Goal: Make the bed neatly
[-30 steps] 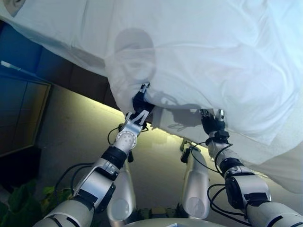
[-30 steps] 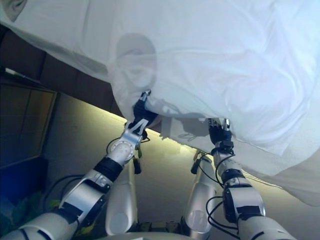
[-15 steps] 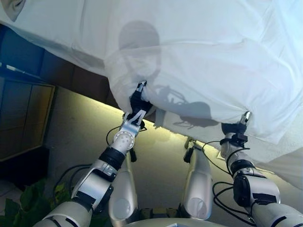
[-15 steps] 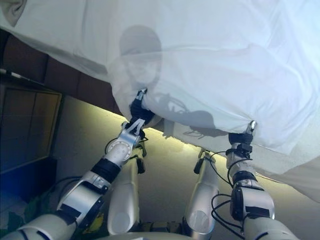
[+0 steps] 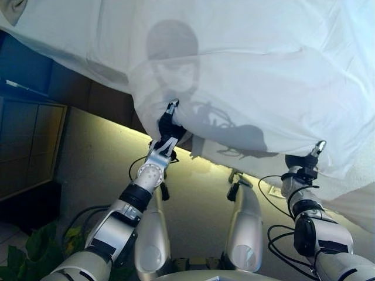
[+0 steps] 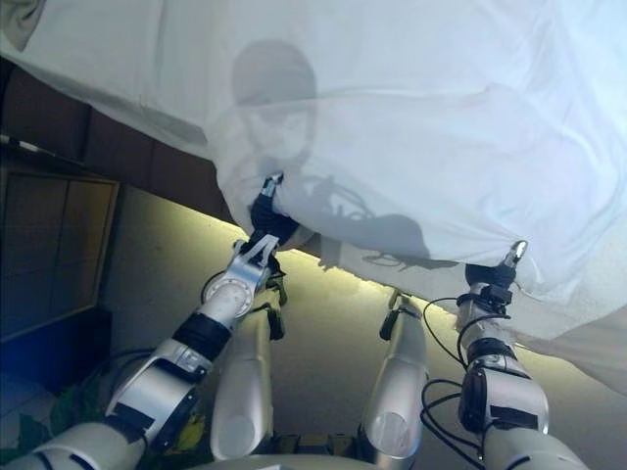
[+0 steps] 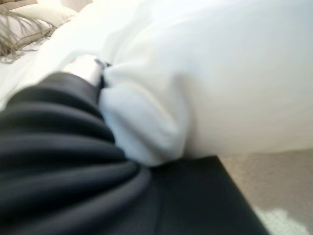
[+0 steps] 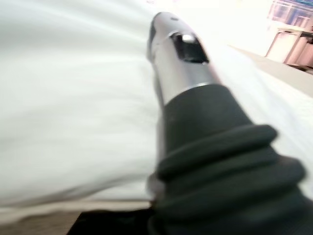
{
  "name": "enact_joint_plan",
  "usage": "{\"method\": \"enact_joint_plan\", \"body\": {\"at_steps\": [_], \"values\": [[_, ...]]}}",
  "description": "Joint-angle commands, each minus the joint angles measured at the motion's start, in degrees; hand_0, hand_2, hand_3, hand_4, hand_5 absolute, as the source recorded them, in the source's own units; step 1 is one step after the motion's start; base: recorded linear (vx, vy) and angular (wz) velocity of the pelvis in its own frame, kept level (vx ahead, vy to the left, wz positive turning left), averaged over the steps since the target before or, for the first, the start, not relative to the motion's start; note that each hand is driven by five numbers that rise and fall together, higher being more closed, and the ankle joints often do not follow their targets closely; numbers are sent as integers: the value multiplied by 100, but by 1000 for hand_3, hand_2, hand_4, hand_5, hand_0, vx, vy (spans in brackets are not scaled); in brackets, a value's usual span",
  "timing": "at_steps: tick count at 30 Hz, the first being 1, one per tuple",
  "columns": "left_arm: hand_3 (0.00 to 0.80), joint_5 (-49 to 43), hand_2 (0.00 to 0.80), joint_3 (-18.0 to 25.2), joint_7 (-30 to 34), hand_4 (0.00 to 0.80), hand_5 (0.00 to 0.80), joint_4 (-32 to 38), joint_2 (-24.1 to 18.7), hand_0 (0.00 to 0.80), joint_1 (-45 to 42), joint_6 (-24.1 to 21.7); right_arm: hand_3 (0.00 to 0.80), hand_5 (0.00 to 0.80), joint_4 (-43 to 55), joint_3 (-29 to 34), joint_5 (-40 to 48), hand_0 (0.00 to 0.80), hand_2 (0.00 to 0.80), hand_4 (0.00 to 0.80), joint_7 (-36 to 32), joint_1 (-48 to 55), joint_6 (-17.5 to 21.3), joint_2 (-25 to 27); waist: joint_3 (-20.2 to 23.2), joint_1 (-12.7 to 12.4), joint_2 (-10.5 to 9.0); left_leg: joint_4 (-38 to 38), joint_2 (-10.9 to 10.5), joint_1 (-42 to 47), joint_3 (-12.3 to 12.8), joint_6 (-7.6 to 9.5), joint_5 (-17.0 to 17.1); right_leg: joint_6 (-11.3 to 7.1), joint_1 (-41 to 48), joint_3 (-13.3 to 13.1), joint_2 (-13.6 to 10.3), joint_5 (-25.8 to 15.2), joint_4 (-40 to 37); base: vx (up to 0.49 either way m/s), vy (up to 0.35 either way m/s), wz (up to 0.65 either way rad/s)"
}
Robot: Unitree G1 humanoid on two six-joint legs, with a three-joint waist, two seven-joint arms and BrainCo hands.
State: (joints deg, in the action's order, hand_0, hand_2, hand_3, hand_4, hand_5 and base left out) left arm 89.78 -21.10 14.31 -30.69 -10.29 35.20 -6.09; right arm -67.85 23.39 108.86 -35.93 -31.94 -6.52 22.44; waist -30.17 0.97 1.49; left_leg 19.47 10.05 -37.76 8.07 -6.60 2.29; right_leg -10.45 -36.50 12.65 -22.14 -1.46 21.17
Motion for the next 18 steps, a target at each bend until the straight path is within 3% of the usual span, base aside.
{"method": "enact_joint_plan", "body": {"at_steps": [1,2,3,4,9,18], "values": [[800,474,800,902,410,800,800,300,-424,800,194,-262,0,0,76,556,414,0,0,0,31,411,275,656,37,87,171,428,360,-303,-216,-449,118,-409,35,-258,-291,-756,-364,0,0,0],[800,485,800,888,451,800,800,273,-438,800,184,-271,0,0,77,585,414,0,0,0,77,428,292,630,37,88,167,434,364,-299,-216,-448,116,-408,42,-262,-288,-750,-355,0,0,0],[800,504,800,881,470,800,800,268,-449,800,178,-273,223,223,77,597,414,223,223,223,75,451,303,604,37,89,168,435,374,-293,-215,-450,117,-408,52,-261,-290,-752,-355,0,0,0],[800,523,800,874,454,800,800,297,-448,800,174,-282,800,800,89,585,414,800,800,800,63,457,338,590,37,92,178,425,377,-283,-212,-450,123,-409,59,-266,-289,-754,-363,11,33,0],[800,495,800,848,393,800,800,399,-375,800,92,-345,800,800,281,321,414,800,800,800,-18,473,456,576,37,118,209,407,357,-191,-186,-446,136,-397,157,-286,-279,-749,-390,8,67,0],[800,36,800,873,113,800,800,218,-295,800,314,-367,800,800,91,-507,330,800,800,800,-143,615,-42,476,37,7,-80,484,337,-125,-354,-419,89,-346,418,-254,-248,-755,-404,-6,-15,4]]}}
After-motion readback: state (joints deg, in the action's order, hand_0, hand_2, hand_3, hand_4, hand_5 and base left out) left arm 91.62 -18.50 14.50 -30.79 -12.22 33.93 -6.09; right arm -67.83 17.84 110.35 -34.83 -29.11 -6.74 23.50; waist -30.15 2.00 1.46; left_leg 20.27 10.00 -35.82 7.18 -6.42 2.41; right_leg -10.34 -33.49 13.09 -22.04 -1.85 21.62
